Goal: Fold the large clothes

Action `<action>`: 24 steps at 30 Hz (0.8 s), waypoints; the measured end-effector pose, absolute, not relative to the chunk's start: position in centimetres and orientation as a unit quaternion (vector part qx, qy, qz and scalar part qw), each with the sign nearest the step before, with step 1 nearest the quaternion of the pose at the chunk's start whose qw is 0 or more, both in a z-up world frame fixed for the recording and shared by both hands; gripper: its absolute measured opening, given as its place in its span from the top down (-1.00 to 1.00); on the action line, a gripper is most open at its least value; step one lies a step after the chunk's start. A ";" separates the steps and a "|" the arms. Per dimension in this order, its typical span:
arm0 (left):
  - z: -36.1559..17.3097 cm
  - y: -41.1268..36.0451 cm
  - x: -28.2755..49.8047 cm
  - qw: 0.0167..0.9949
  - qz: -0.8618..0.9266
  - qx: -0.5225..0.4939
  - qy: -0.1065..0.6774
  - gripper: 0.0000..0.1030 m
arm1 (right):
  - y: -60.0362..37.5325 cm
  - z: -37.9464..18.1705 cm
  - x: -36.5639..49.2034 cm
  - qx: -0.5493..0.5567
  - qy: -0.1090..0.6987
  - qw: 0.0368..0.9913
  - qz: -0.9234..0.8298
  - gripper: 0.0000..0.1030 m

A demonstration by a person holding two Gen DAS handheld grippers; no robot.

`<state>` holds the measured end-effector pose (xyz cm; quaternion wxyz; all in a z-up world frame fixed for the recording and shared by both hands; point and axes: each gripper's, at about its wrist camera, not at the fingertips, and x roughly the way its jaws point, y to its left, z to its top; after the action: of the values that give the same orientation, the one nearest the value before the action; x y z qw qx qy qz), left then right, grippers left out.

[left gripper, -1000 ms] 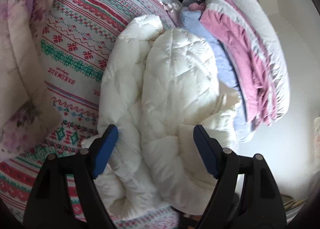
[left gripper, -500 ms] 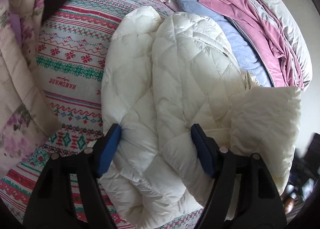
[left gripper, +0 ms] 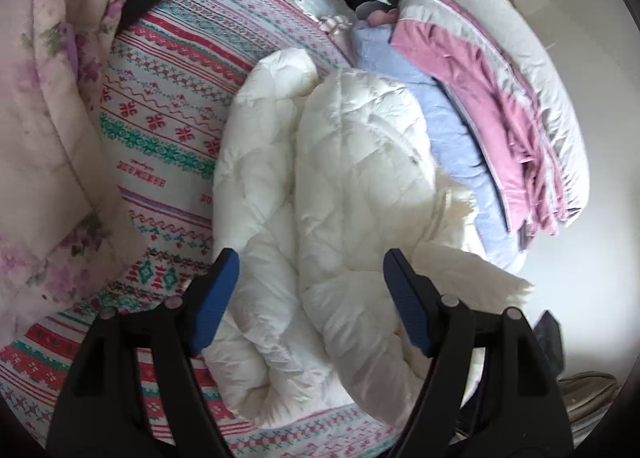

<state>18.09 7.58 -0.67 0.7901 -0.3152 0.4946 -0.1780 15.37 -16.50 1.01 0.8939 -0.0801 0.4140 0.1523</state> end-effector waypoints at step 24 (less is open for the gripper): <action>3.1 -3.1 14.4 0.903 -0.100 0.005 0.418 -0.74 | -15.6 -0.1 15.9 -0.120 0.421 0.888 0.141 -0.28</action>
<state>14.39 -3.07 3.06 0.9030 0.0047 0.4179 -0.0998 15.93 -15.63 -0.07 0.8881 -0.1202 0.4208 0.1405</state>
